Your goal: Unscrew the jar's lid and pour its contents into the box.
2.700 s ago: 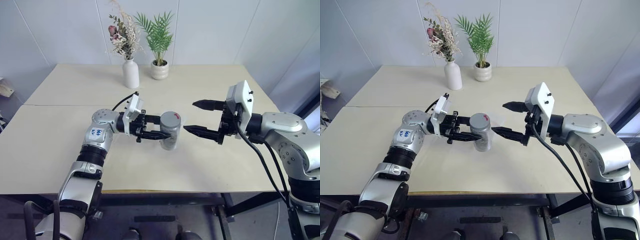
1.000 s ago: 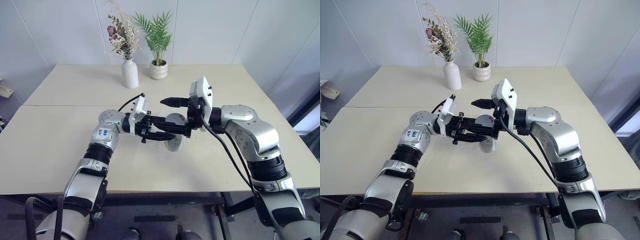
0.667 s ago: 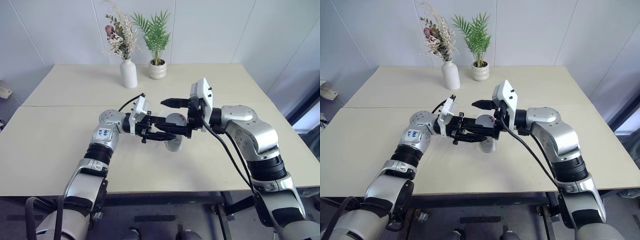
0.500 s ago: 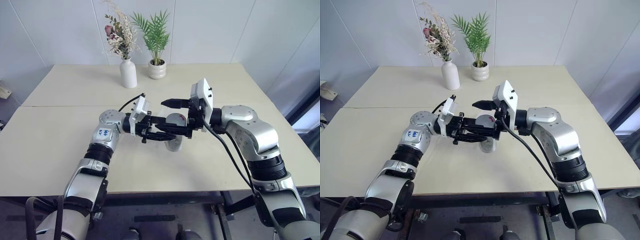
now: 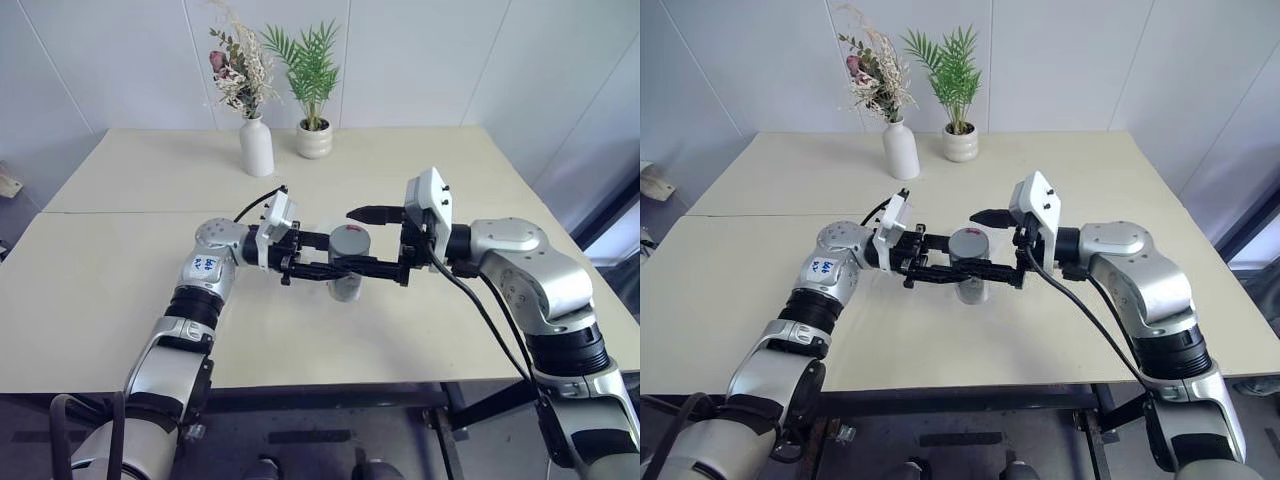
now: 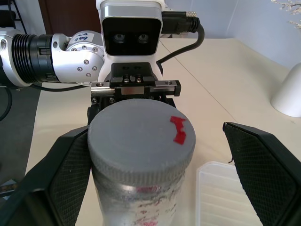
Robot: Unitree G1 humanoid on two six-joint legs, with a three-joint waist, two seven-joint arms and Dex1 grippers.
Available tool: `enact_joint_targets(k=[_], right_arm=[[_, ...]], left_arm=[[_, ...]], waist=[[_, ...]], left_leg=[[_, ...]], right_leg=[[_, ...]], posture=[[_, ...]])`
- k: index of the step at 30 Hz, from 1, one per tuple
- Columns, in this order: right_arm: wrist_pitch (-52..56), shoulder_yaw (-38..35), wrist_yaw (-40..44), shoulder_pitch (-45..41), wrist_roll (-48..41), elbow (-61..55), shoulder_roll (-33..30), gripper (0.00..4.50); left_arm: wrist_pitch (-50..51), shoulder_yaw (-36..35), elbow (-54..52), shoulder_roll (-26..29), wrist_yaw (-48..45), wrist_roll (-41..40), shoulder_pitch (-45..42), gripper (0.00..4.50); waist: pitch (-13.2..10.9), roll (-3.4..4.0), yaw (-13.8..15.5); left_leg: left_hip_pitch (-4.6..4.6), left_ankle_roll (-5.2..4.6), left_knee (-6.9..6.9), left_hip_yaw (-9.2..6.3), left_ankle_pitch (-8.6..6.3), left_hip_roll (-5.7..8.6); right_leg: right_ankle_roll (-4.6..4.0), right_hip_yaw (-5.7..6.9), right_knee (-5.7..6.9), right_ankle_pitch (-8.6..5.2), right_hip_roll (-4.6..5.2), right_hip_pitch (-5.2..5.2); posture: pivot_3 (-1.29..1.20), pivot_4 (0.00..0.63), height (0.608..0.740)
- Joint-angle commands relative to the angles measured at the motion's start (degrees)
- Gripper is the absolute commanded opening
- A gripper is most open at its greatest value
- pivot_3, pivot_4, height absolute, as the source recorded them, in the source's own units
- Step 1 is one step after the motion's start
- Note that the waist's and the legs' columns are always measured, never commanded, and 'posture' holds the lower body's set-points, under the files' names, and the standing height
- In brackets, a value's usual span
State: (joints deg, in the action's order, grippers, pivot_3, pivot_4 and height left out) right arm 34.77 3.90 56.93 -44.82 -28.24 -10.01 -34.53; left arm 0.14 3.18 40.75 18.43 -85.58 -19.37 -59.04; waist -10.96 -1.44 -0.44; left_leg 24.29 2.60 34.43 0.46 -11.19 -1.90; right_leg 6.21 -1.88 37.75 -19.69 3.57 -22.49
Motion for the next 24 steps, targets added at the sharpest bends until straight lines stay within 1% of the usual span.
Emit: enact_joint_targets(k=[1,9,14,18,24], right_arm=[[1.0,-4.5,-2.0,0.8,-0.3,-2.4,-3.0,4.47],[3.2,-7.7,-3.2,3.3,-2.1,-5.6,-6.7,4.47],[6.0,-9.1,-3.5,6.5,-4.9,-10.5,-8.5,4.47],[8.0,-8.8,-5.0,6.4,-7.3,-13.4,-7.6,4.47],[8.0,-8.2,-6.3,4.0,-8.9,-12.8,-5.9,4.47]], left_arm=[[0.1,-1.1,-2.9,1.1,-0.9,-0.8,-0.3,2.11],[1.0,-1.2,-4.7,1.3,-0.8,-0.9,0.9,2.11],[1.2,-1.3,-5.1,1.4,-0.8,-0.7,1.3,2.11],[0.9,-1.1,-4.3,1.2,-1.0,-0.4,0.8,2.11],[0.1,-1.0,-2.5,0.8,-1.3,0.0,-0.3,2.11]], waist=[[0.0,-0.01,0.0],[0.0,-0.04,0.2],[0.0,-0.04,0.1],[0.0,-0.05,0.0],[0.0,-0.06,0.0]], left_leg=[[0.0,0.0,0.0,0.0,0.0,0.0],[0.0,-0.01,0.0,0.01,-0.01,0.0],[0.0,-0.02,0.01,0.02,-0.01,0.0],[0.0,-0.02,0.02,0.03,-0.01,-0.02],[0.0,-0.04,0.12,0.03,-0.02,-0.02]], right_leg=[[0.0,0.0,0.0,0.0,0.0,0.0],[0.0,-0.02,-0.01,0.0,0.0,0.0],[0.0,-0.04,-0.02,0.0,0.0,0.0],[0.0,-0.05,-0.01,0.0,-0.02,0.0],[0.02,-0.07,-0.01,0.01,-0.01,0.02]], posture=[[0.0,0.15,0.74],[0.0,0.15,0.74],[0.0,0.15,0.74],[0.0,0.15,0.74],[0.0,0.15,0.74]])
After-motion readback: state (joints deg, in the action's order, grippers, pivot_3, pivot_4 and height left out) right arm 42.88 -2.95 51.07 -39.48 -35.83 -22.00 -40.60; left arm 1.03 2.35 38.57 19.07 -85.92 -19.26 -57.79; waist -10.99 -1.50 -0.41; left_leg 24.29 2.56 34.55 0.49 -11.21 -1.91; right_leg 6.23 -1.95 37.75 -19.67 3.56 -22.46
